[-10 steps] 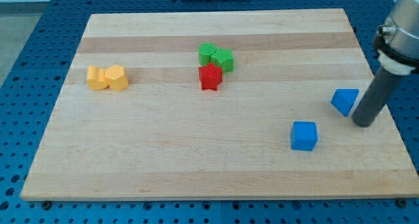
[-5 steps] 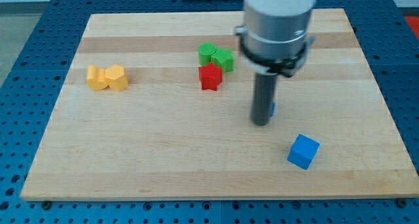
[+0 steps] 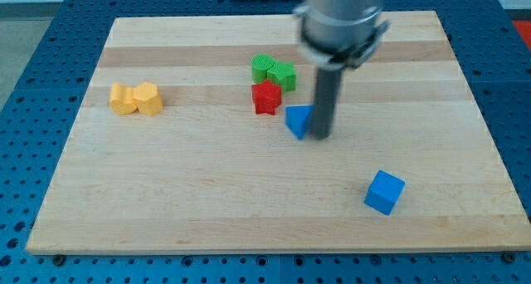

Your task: Slide the triangle below the heart

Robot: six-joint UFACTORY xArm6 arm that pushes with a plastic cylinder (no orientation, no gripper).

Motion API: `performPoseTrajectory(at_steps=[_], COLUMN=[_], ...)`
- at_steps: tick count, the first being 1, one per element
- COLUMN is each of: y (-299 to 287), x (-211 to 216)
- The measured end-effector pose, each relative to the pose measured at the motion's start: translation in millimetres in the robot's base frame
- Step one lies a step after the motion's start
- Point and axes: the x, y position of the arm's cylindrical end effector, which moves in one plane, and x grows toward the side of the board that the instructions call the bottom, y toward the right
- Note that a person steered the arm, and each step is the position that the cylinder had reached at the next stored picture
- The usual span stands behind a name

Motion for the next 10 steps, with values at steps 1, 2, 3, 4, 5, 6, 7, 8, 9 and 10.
performPoseTrajectory(at_steps=[1, 2, 3, 4, 5, 6, 7, 8, 9, 10], y=[-108.9, -52.9, 36.0, 72.2, 73.7, 95.6, 93.8, 52.1, -41.4, -50.1], x=[22.1, 13.4, -32.8, -59.1, -52.2, -49.2, -79.1, -66.5, -0.8, 7.3])
